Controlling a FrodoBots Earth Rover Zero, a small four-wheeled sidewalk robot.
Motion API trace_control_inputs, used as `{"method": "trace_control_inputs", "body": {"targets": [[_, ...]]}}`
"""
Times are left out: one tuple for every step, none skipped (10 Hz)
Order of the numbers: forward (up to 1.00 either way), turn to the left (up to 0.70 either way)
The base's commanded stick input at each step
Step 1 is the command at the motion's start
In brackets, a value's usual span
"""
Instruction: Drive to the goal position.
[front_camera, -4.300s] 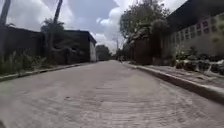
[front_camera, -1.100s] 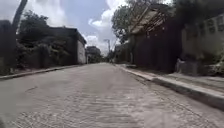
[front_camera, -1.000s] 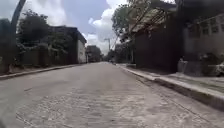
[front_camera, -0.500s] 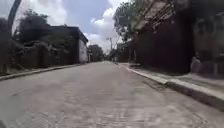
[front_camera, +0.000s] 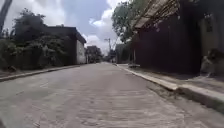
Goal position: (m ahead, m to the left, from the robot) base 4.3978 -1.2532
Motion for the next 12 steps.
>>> {"method": "trace_control_inputs", "body": {"targets": [[1.0, -0.32], [1.0, -0.21], [1.0, -0.05], [1.0, 0.0], [1.0, 0.0], [1.0, 0.0], [1.0, 0.0], [1.0, 0.0], [1.0, 0.0], [1.0, 0.0], [1.0, 0.0], [1.0, 0.0]]}}
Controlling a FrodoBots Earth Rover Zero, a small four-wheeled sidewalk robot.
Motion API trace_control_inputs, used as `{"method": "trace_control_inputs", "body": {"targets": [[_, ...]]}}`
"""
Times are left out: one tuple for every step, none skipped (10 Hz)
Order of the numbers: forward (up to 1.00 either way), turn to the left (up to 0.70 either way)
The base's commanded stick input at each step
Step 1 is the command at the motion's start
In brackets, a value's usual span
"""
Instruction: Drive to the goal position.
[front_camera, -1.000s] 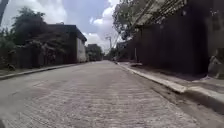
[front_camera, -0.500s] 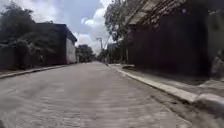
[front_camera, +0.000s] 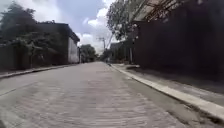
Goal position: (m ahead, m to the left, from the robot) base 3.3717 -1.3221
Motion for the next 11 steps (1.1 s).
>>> {"method": "trace_control_inputs", "body": {"targets": [[1.0, 0.0], [1.0, 0.0], [1.0, 0.0], [1.0, 0.0], [1.0, 0.0], [1.0, 0.0], [1.0, 0.0], [1.0, 0.0], [1.0, 0.0], [1.0, 0.0], [1.0, 0.0]]}}
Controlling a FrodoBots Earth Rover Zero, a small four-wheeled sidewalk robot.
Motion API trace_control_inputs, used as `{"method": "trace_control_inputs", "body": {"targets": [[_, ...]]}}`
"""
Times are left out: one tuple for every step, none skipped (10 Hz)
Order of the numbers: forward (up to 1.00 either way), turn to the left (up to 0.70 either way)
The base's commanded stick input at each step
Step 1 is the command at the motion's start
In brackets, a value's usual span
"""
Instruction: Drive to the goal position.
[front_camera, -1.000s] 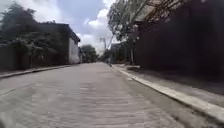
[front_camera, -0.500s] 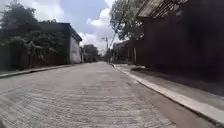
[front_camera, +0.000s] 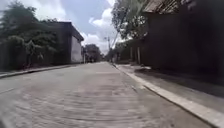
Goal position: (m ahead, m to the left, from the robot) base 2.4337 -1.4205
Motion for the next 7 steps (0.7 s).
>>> {"method": "trace_control_inputs", "body": {"targets": [[1.0, 0.0], [1.0, 0.0], [1.0, 0.0], [1.0, 0.0], [1.0, 0.0], [1.0, 0.0], [1.0, 0.0]]}}
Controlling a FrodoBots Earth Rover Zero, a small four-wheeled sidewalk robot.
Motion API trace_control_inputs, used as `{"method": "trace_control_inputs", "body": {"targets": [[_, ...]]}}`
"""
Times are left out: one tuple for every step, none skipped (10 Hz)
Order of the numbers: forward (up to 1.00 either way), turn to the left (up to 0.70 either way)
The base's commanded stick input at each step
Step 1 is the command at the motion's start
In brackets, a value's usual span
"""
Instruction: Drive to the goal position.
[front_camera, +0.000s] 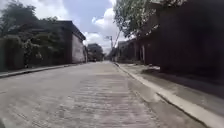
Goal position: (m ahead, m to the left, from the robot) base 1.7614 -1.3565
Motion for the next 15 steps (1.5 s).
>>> {"method": "trace_control_inputs", "body": {"targets": [[1.0, 0.0], [1.0, 0.0], [1.0, 0.0], [1.0, 0.0], [1.0, 0.0], [1.0, 0.0], [1.0, 0.0], [1.0, 0.0], [1.0, 0.0], [1.0, 0.0], [1.0, 0.0], [1.0, 0.0], [1.0, 0.0], [1.0, 0.0], [1.0, 0.0]]}}
